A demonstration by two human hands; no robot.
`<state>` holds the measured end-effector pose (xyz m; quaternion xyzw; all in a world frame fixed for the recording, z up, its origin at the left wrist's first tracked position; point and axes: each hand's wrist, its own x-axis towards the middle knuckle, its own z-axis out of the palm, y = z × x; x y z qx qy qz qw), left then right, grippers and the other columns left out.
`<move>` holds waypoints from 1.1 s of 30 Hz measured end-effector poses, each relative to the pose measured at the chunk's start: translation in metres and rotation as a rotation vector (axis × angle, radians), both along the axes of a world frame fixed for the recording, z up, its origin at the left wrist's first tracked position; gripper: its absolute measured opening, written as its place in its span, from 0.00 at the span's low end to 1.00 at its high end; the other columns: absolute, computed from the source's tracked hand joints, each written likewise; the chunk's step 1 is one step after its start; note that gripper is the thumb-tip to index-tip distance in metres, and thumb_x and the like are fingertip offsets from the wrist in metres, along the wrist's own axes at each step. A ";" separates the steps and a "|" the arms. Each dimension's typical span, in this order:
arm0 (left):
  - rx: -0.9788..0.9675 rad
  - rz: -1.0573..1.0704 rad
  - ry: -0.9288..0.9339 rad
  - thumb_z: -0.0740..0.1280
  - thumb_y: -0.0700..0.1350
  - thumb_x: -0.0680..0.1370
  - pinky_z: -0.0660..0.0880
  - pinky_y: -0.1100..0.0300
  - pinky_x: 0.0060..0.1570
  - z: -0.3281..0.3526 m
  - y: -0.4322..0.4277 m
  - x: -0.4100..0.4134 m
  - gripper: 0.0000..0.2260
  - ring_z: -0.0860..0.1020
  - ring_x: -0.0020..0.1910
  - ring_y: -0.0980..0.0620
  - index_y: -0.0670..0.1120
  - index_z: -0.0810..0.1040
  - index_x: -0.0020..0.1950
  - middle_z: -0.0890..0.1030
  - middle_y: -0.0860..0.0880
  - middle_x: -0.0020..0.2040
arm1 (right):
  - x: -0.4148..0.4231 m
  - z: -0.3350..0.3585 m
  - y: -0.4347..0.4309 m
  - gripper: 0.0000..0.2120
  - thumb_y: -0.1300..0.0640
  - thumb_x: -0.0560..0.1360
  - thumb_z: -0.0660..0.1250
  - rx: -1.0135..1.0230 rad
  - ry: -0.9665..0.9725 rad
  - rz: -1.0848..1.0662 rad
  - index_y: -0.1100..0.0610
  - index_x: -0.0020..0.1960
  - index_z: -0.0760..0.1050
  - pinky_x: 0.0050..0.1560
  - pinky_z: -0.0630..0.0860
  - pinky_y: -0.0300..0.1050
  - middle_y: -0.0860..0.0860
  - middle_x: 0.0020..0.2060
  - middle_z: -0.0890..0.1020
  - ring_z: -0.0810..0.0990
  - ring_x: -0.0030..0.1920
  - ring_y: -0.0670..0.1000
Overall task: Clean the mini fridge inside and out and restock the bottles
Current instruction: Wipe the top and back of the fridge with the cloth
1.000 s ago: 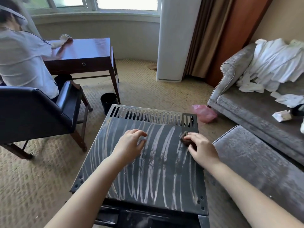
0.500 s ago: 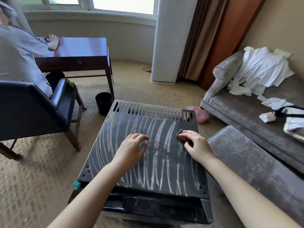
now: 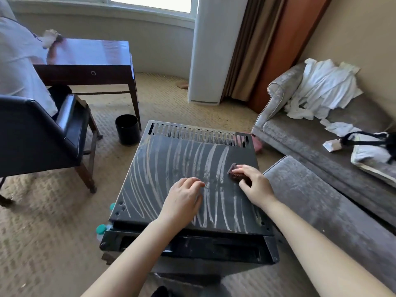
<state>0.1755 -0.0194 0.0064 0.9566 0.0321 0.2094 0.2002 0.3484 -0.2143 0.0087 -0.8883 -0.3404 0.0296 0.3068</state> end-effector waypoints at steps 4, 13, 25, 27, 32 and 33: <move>0.062 0.021 -0.044 0.67 0.46 0.75 0.75 0.53 0.58 -0.004 -0.013 -0.015 0.13 0.76 0.55 0.49 0.46 0.78 0.58 0.79 0.50 0.57 | 0.035 0.005 -0.010 0.19 0.68 0.74 0.64 -0.044 0.067 -0.035 0.52 0.60 0.79 0.67 0.61 0.36 0.48 0.63 0.76 0.72 0.64 0.47; -0.010 0.251 -0.010 0.55 0.56 0.80 0.68 0.49 0.64 -0.019 -0.034 -0.052 0.21 0.75 0.62 0.48 0.44 0.76 0.62 0.78 0.49 0.60 | -0.004 0.005 0.001 0.19 0.65 0.72 0.64 -0.044 0.057 0.139 0.52 0.60 0.80 0.70 0.59 0.37 0.47 0.63 0.77 0.71 0.66 0.47; -0.088 0.404 -0.074 0.59 0.54 0.77 0.71 0.56 0.58 -0.014 -0.039 -0.057 0.18 0.76 0.56 0.49 0.43 0.78 0.58 0.80 0.49 0.53 | 0.010 -0.009 -0.012 0.21 0.66 0.75 0.61 -0.029 0.031 -0.001 0.55 0.66 0.75 0.74 0.57 0.46 0.53 0.69 0.72 0.66 0.71 0.54; -0.106 0.434 -0.070 0.59 0.54 0.76 0.71 0.55 0.58 -0.015 -0.040 -0.059 0.19 0.76 0.56 0.49 0.43 0.78 0.57 0.81 0.49 0.54 | -0.010 -0.010 -0.013 0.20 0.64 0.77 0.62 -0.034 0.005 0.087 0.54 0.68 0.74 0.75 0.53 0.45 0.50 0.70 0.71 0.63 0.72 0.52; -0.065 0.490 -0.096 0.59 0.53 0.75 0.72 0.53 0.57 -0.016 -0.042 -0.059 0.19 0.77 0.55 0.46 0.41 0.79 0.56 0.81 0.46 0.51 | -0.052 -0.013 -0.074 0.20 0.65 0.76 0.65 0.047 0.051 0.373 0.46 0.63 0.76 0.73 0.55 0.40 0.40 0.66 0.71 0.64 0.71 0.43; -0.054 0.499 -0.104 0.59 0.53 0.75 0.73 0.51 0.56 -0.015 -0.042 -0.058 0.19 0.77 0.54 0.45 0.41 0.79 0.55 0.81 0.46 0.51 | -0.045 -0.011 -0.083 0.21 0.66 0.76 0.65 0.064 0.085 0.363 0.44 0.62 0.76 0.73 0.57 0.40 0.40 0.65 0.72 0.66 0.70 0.44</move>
